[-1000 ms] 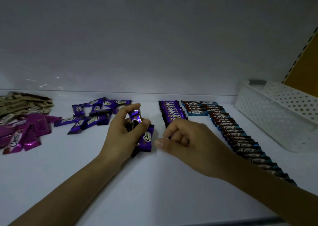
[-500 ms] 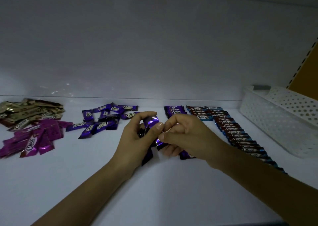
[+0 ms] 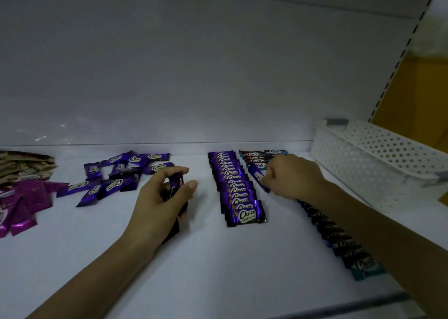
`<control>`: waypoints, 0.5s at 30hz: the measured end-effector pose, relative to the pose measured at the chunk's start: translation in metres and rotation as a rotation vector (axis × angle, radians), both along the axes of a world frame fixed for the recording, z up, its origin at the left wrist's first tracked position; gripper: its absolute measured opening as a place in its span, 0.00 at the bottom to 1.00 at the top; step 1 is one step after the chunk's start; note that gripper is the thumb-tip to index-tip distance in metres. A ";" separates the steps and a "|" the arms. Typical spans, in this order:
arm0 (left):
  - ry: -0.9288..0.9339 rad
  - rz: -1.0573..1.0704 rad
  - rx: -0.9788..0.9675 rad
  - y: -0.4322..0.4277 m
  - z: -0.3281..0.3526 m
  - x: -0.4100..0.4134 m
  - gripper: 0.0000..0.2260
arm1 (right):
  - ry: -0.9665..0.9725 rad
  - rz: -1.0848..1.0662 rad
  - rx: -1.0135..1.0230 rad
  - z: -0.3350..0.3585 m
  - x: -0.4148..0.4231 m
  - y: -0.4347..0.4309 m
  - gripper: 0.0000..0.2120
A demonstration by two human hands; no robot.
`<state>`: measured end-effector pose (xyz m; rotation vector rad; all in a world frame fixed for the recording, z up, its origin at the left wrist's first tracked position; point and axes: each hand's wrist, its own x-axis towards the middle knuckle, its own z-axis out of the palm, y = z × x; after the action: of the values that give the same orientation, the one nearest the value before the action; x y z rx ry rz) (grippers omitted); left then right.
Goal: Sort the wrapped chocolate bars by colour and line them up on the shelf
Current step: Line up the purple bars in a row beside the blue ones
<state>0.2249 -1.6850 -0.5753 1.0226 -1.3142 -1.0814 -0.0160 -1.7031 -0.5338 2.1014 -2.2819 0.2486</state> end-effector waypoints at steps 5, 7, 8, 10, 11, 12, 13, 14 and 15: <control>-0.033 -0.002 -0.010 0.002 0.001 -0.001 0.09 | -0.052 0.069 0.060 -0.003 0.006 -0.003 0.17; -0.032 -0.003 -0.006 0.002 0.001 -0.001 0.09 | -0.120 0.089 0.097 -0.004 0.009 -0.005 0.18; -0.028 -0.002 -0.005 0.001 0.001 -0.001 0.09 | -0.149 0.098 0.111 -0.004 0.010 -0.006 0.18; -0.030 0.001 -0.004 0.001 0.001 -0.001 0.09 | -0.202 0.109 0.128 -0.004 0.013 -0.008 0.17; -0.034 0.001 -0.005 0.000 0.001 0.000 0.09 | -0.222 0.112 0.137 -0.004 0.014 -0.008 0.17; -0.037 0.000 -0.004 0.000 0.000 -0.001 0.09 | -0.226 0.113 0.143 -0.004 0.015 -0.008 0.17; -0.036 -0.001 -0.002 0.000 0.000 -0.001 0.09 | -0.206 0.113 0.140 -0.004 0.016 -0.008 0.18; -0.035 -0.003 0.001 0.000 0.000 -0.001 0.09 | -0.173 0.113 0.125 -0.004 0.016 -0.008 0.18; -0.032 -0.003 0.003 0.000 0.000 -0.001 0.09 | -0.143 0.114 0.100 -0.004 0.017 -0.007 0.17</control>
<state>0.2242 -1.6853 -0.5754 1.0447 -1.3400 -1.0737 0.0012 -1.7105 -0.5379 2.3389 -2.2987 0.3035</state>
